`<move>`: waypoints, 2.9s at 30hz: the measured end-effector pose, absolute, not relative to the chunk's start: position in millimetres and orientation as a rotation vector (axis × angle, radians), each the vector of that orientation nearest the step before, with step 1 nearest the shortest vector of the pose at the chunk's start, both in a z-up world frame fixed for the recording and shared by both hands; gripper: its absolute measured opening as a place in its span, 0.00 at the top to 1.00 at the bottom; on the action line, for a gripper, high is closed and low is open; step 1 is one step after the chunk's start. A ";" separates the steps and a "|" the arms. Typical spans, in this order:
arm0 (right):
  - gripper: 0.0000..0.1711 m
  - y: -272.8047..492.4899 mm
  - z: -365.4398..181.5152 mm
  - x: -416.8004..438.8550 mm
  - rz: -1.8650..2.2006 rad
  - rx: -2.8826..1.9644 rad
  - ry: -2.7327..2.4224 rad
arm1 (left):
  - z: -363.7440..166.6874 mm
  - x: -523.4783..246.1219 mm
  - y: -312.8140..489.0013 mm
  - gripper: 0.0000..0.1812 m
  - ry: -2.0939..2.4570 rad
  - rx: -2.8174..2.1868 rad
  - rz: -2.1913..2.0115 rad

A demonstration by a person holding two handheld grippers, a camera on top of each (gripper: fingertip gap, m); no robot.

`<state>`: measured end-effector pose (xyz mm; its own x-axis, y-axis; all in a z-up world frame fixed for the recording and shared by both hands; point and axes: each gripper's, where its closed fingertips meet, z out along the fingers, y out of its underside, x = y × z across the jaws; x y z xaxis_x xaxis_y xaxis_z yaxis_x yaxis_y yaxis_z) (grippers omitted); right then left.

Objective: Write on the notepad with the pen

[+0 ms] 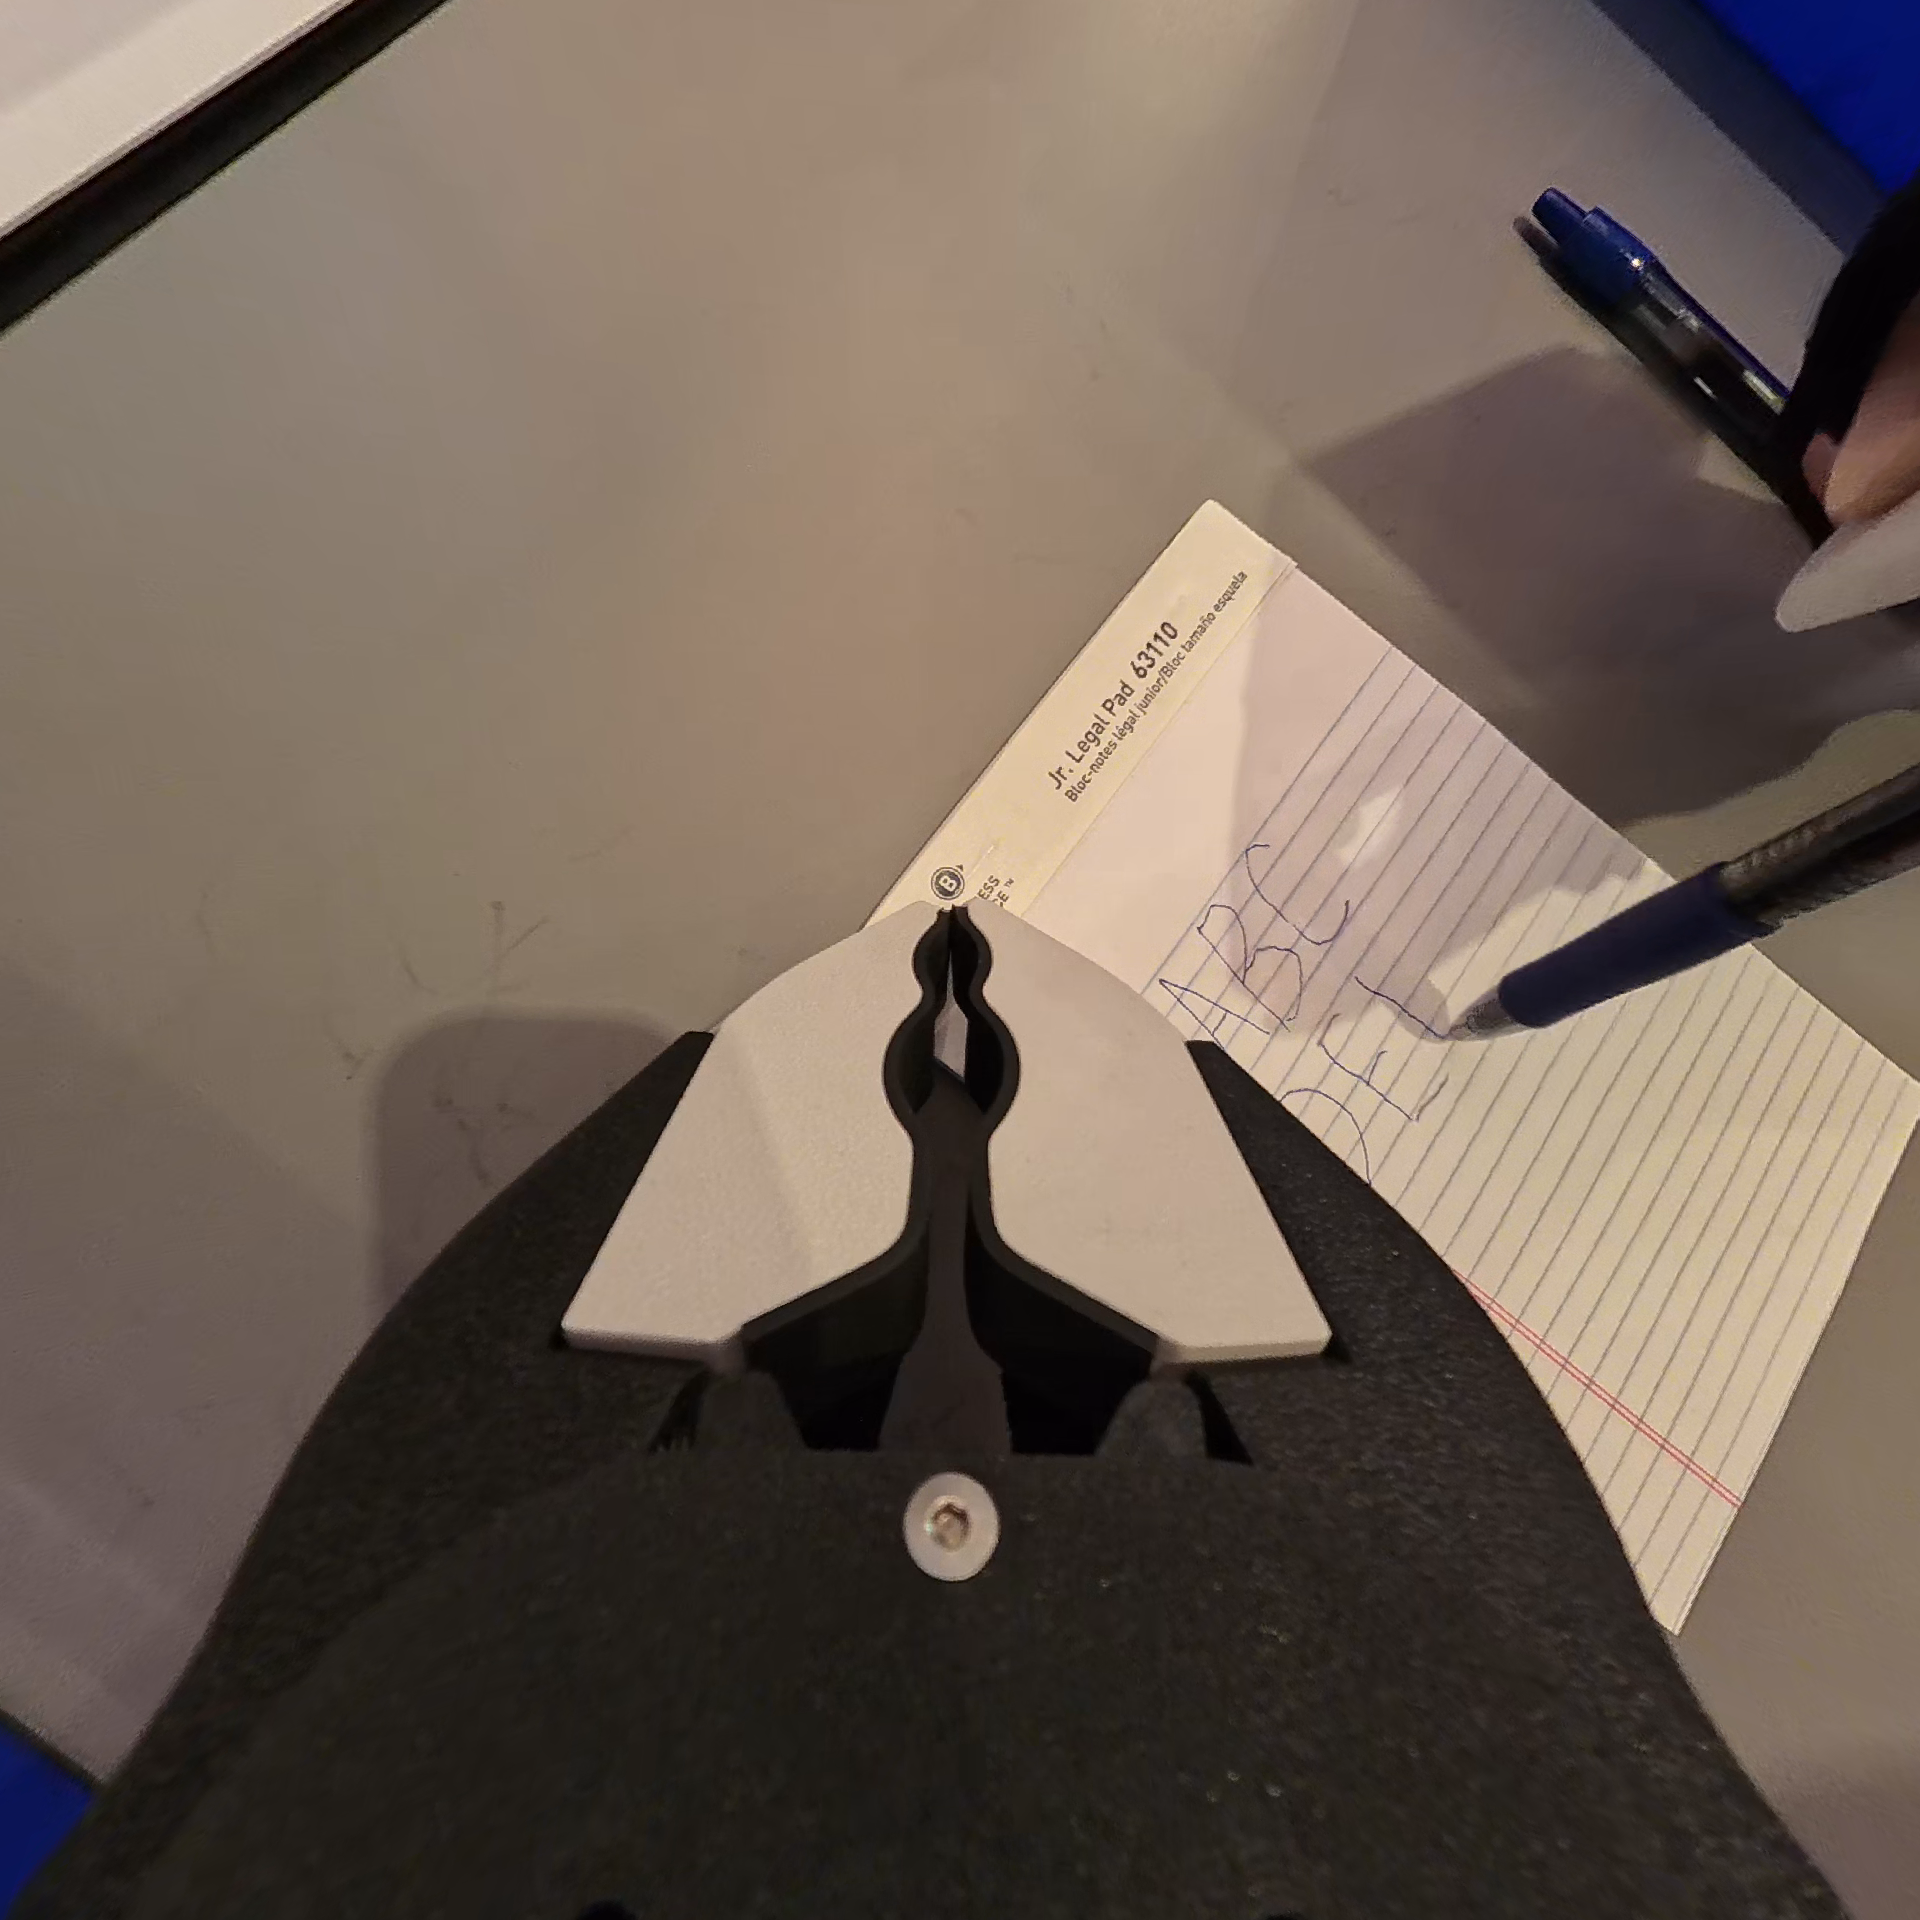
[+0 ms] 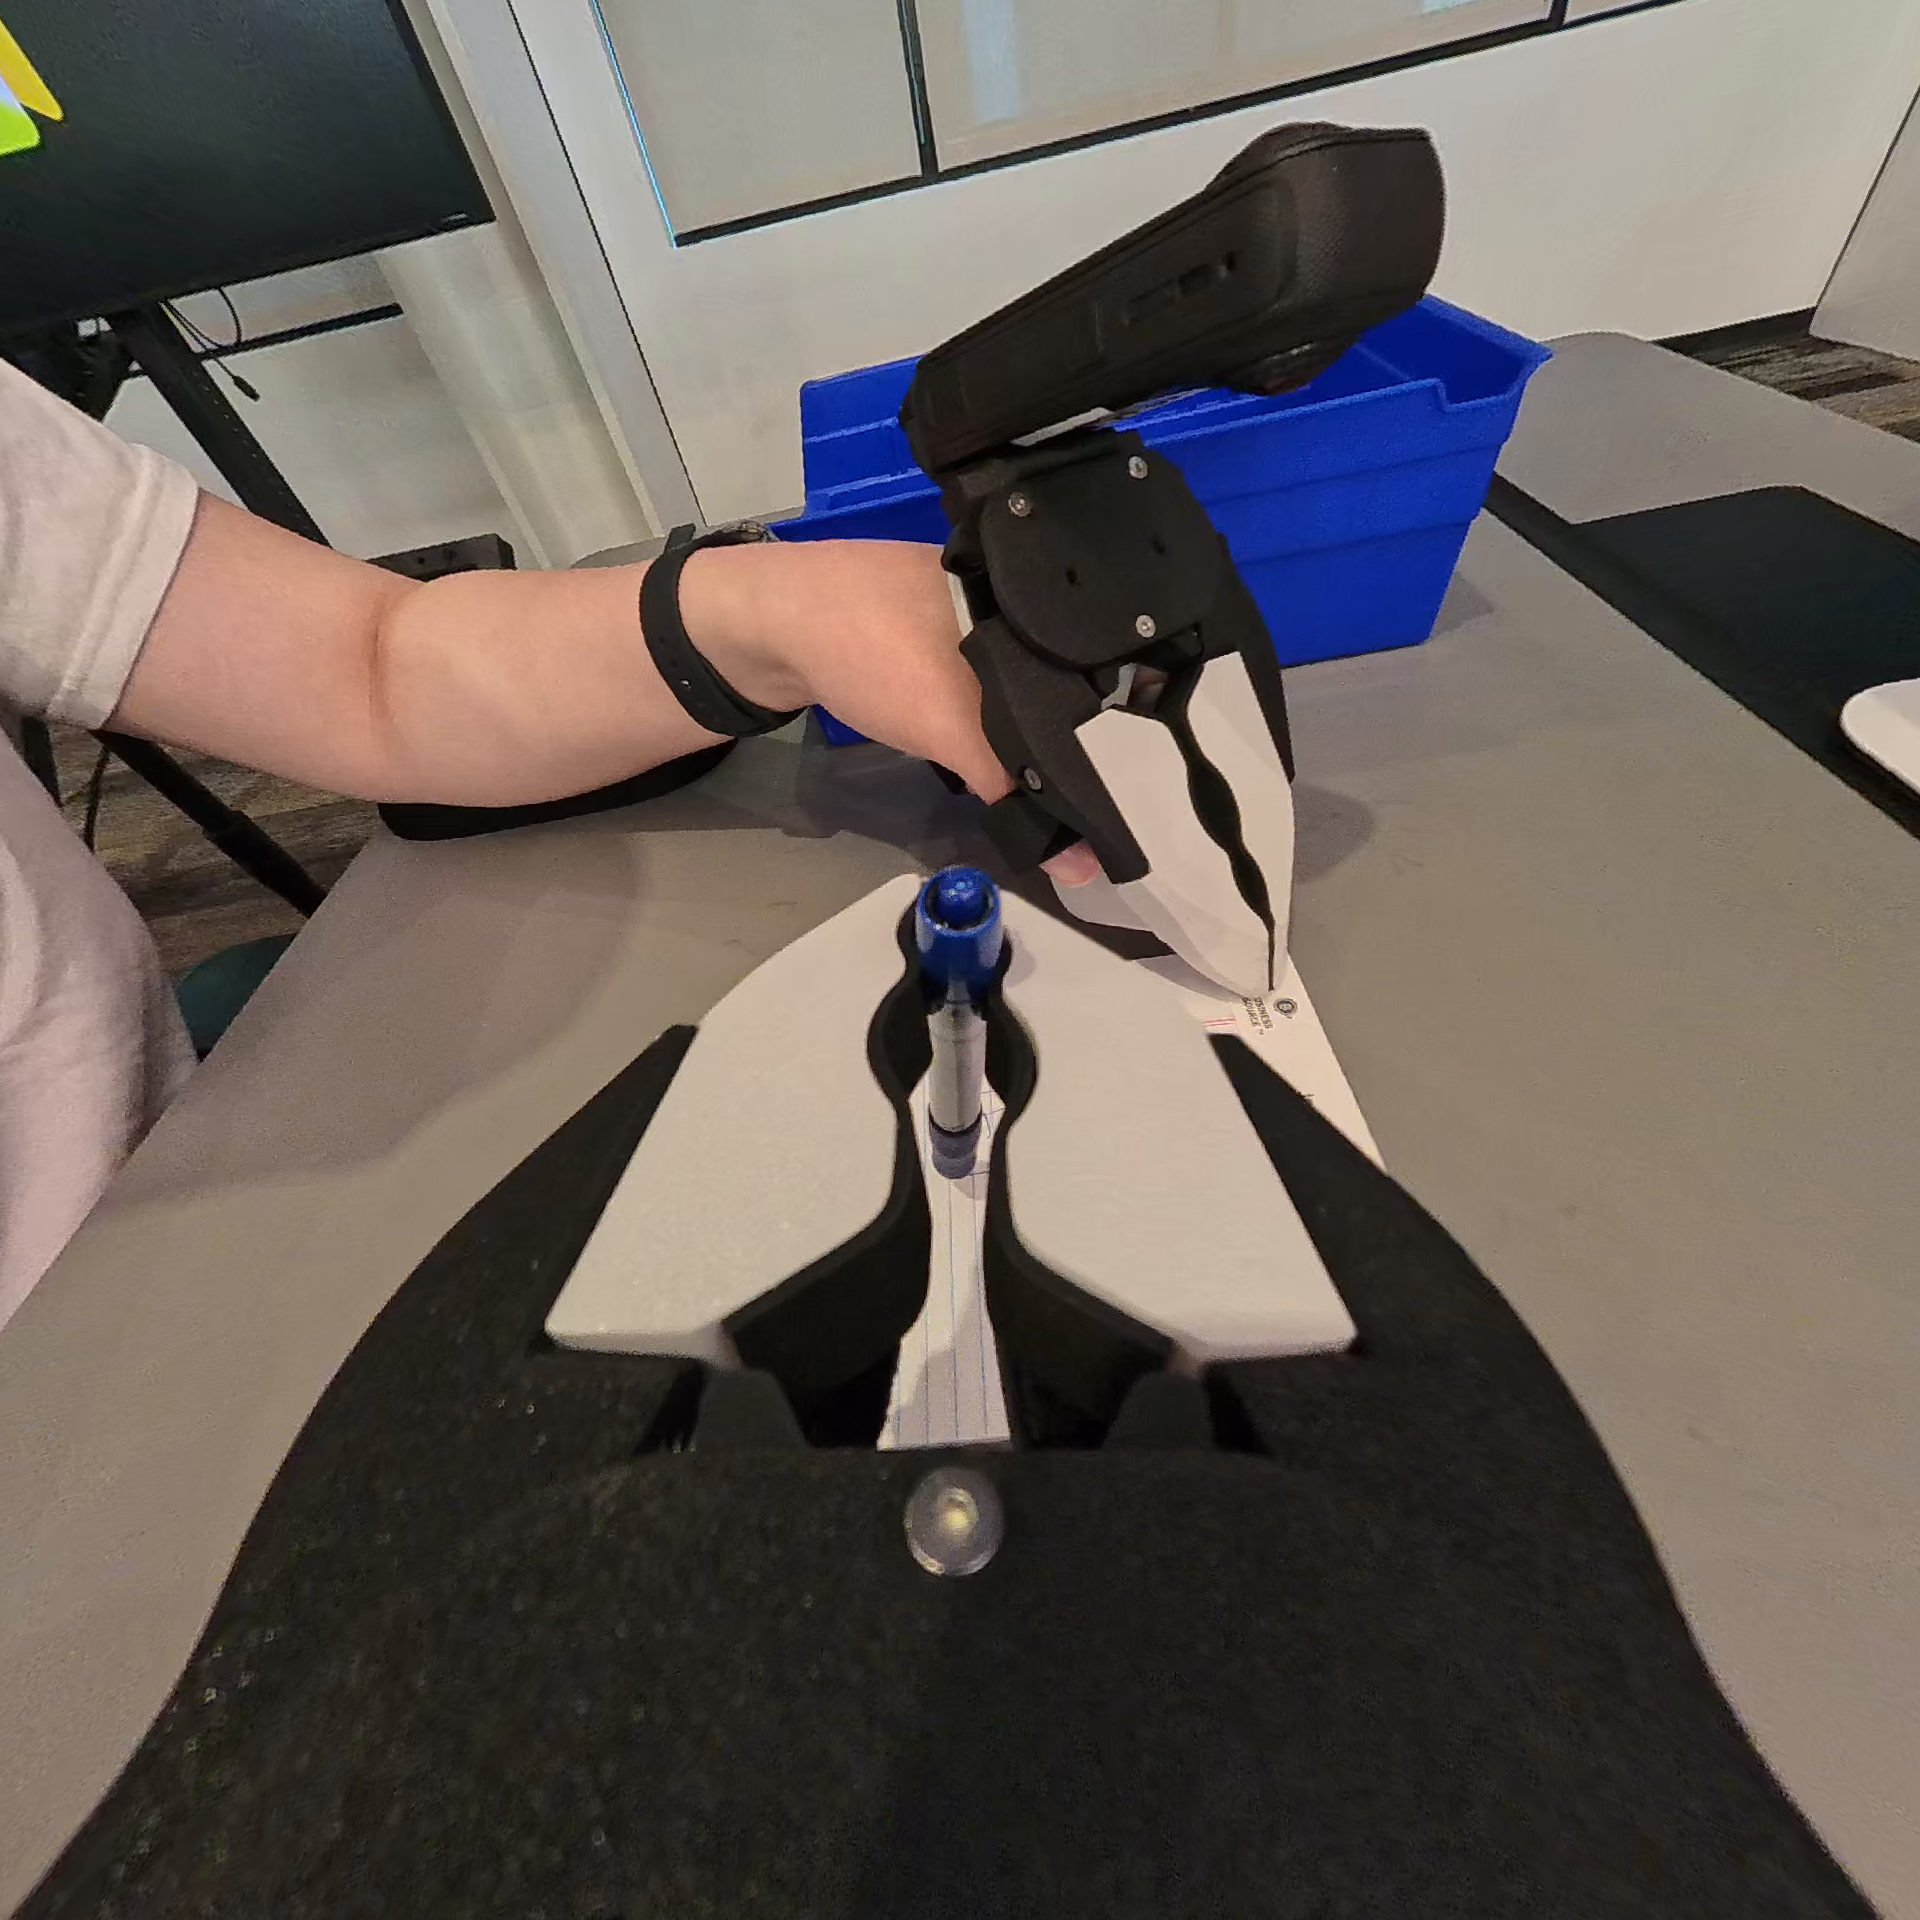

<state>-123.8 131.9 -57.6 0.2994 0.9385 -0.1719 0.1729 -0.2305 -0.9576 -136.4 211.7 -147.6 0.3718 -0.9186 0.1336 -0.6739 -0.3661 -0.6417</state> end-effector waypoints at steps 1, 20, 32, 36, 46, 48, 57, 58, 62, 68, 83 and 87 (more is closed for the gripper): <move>0.97 131.1 -57.7 -124.3 1.036 -1.634 -1.035 | -147.7 -136.4 211.7 1.00 1.373 -2.149 -0.666; 0.97 147.2 -53.1 -117.8 0.904 -1.600 -0.943 | -147.7 -136.3 212.1 1.00 1.375 -2.149 -0.658; 0.97 147.7 -57.0 -113.5 0.926 -1.641 -0.952 | -147.7 -136.1 212.2 1.00 1.375 -2.149 -0.659; 0.97 148.0 -57.2 -111.4 0.930 -1.649 -0.951 | -147.7 -136.0 212.1 1.00 1.374 -2.149 -0.661; 0.97 136.9 -45.5 -118.5 0.969 -1.584 -0.992 | -147.6 -136.0 212.1 1.00 1.374 -2.150 -0.663; 0.97 136.9 -51.0 -121.2 0.975 -1.598 -1.001 | -147.6 -136.0 212.0 1.00 1.374 -2.149 -0.663; 0.97 138.6 -55.9 -121.7 0.963 -1.616 -1.006 | -147.6 -136.1 212.0 1.00 1.374 -2.149 -0.663; 0.97 138.7 -56.2 -121.5 0.965 -1.617 -1.004 | -147.6 -136.1 212.0 1.00 1.374 -2.149 -0.661; 0.97 139.6 -57.1 -119.2 0.960 -1.627 -1.008 | -147.7 -136.1 211.9 1.00 1.374 -2.149 -0.662; 0.97 138.7 -57.7 -116.9 0.961 -1.637 -1.021 | -147.6 -136.1 211.7 1.00 1.373 -2.149 -0.663; 0.97 138.7 -58.2 -113.6 0.968 -1.653 -1.024 | -147.7 -136.2 211.4 1.00 1.373 -2.149 -0.662; 0.97 138.2 -56.5 -113.0 0.979 -1.639 -1.019 | -147.7 -136.2 211.3 1.00 1.374 -2.149 -0.661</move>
